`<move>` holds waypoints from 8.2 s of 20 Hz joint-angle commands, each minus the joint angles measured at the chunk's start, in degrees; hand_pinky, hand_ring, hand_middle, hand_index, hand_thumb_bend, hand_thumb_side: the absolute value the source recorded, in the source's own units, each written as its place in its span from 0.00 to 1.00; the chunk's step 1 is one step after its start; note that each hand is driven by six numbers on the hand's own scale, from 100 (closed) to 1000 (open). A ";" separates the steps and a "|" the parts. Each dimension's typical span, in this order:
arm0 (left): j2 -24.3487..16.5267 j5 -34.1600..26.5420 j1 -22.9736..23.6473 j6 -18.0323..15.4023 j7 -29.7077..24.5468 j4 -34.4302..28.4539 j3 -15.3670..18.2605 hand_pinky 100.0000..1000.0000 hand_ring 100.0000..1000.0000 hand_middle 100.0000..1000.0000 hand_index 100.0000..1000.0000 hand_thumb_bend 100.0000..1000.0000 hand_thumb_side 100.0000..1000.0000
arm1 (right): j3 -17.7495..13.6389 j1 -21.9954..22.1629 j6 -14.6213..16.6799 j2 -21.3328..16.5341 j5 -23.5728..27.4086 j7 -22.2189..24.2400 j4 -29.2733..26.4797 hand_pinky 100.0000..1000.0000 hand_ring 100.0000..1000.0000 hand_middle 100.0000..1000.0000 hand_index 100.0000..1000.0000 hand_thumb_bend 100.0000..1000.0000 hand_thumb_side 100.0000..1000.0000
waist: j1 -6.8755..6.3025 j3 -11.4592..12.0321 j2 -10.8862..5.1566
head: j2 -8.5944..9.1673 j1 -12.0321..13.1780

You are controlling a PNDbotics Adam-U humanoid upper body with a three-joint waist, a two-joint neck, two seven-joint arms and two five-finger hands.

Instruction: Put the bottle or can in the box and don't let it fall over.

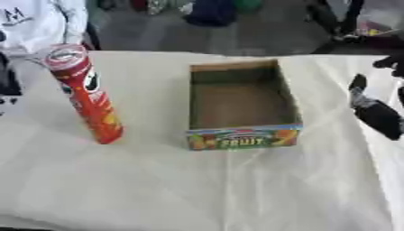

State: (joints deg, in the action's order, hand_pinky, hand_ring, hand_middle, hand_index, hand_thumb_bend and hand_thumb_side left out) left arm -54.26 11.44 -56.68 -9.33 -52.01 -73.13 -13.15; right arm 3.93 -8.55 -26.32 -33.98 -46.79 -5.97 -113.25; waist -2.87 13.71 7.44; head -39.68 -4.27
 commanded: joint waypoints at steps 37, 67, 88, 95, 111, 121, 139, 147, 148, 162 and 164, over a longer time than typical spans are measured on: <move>7.53 1.44 -7.73 -3.47 0.04 5.58 -7.81 0.92 1.00 0.96 0.96 0.47 0.80 | 0.51 -1.23 -0.06 -0.06 0.62 0.35 -1.34 0.65 0.70 0.77 0.74 0.00 0.65 | 1.37 -1.31 0.23 | 2.32 1.38; 8.96 10.68 -8.65 -3.08 0.04 9.88 -3.97 0.91 0.98 0.90 0.92 0.57 0.79 | 1.17 -1.38 -0.40 0.68 1.04 -1.23 -1.34 0.65 0.70 0.76 0.74 0.00 0.66 | 2.25 -1.40 2.07 | 3.71 2.43; 9.63 10.66 -8.19 -2.02 0.04 10.78 -3.67 0.90 0.95 0.87 0.89 0.55 0.82 | 1.64 -1.56 -0.72 1.38 1.25 -2.10 -1.34 0.65 0.69 0.76 0.74 0.00 0.67 | 2.57 -1.75 3.43 | 4.51 2.79; 9.73 11.85 -8.09 -2.47 0.04 10.83 -3.02 0.87 0.89 0.82 0.86 0.56 0.81 | 1.78 -1.50 -0.91 1.63 1.22 -2.15 -1.34 0.65 0.69 0.76 0.74 0.00 0.67 | 2.77 -1.81 3.76 | 4.74 3.04; 10.95 10.37 -8.93 -2.19 0.04 12.41 -2.74 0.76 0.88 0.83 0.83 0.49 0.83 | 2.14 -1.58 -1.16 2.05 1.29 -2.43 -1.34 0.65 0.69 0.76 0.74 0.00 0.67 | 3.02 -2.04 4.58 | 4.95 3.45; 11.55 10.72 -9.29 -2.04 0.04 13.81 -2.58 0.70 0.86 0.82 0.81 0.46 0.85 | 2.30 -1.65 -1.31 2.30 1.33 -2.79 -1.34 0.65 0.69 0.76 0.74 0.00 0.68 | 3.06 -2.14 5.08 | 5.10 3.55; 12.35 10.68 -9.41 -1.52 0.04 15.96 -2.88 0.55 0.78 0.77 0.79 0.33 0.70 | 2.27 -1.49 -1.47 2.57 1.30 -3.03 -1.34 0.64 0.69 0.76 0.73 0.00 0.67 | 2.99 -2.09 5.26 | 5.30 3.80; 12.61 10.31 -9.31 -1.94 0.04 16.42 -3.22 0.58 0.80 0.79 0.84 0.27 0.59 | 2.27 -1.50 -1.53 2.73 1.24 -3.19 -1.34 0.64 0.69 0.76 0.73 0.00 0.67 | 2.99 -2.06 5.43 | 5.36 3.79; 12.60 10.23 -9.28 -1.98 0.04 16.49 -3.32 0.58 0.80 0.79 0.84 0.28 0.60 | 2.28 -1.50 -1.51 2.74 1.24 -3.22 -1.34 0.64 0.69 0.76 0.73 0.00 0.67 | 2.98 -2.06 5.45 | 5.37 3.79; 12.59 9.98 -9.00 -2.07 0.04 16.86 -3.95 0.59 0.80 0.77 0.81 0.37 0.78 | 2.26 -1.34 -1.76 2.88 1.23 -3.38 -1.34 0.64 0.69 0.76 0.73 0.00 0.67 | 2.81 -2.34 5.61 | 5.35 3.97; 12.66 10.23 -8.98 -2.11 0.04 16.99 -4.00 0.60 0.80 0.79 0.82 0.37 0.76 | 2.25 -1.35 -1.76 2.88 1.24 -3.40 -1.34 0.64 0.69 0.76 0.73 0.00 0.67 | 2.79 -2.41 5.60 | 5.37 3.94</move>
State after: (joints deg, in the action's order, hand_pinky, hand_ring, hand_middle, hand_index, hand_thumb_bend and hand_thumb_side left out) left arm -41.19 20.95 -65.38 -10.96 -51.61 -56.49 -16.57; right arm 6.44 -9.52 -28.07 -30.47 -45.63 -9.22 -113.25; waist -0.14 11.40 13.50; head -35.07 -0.46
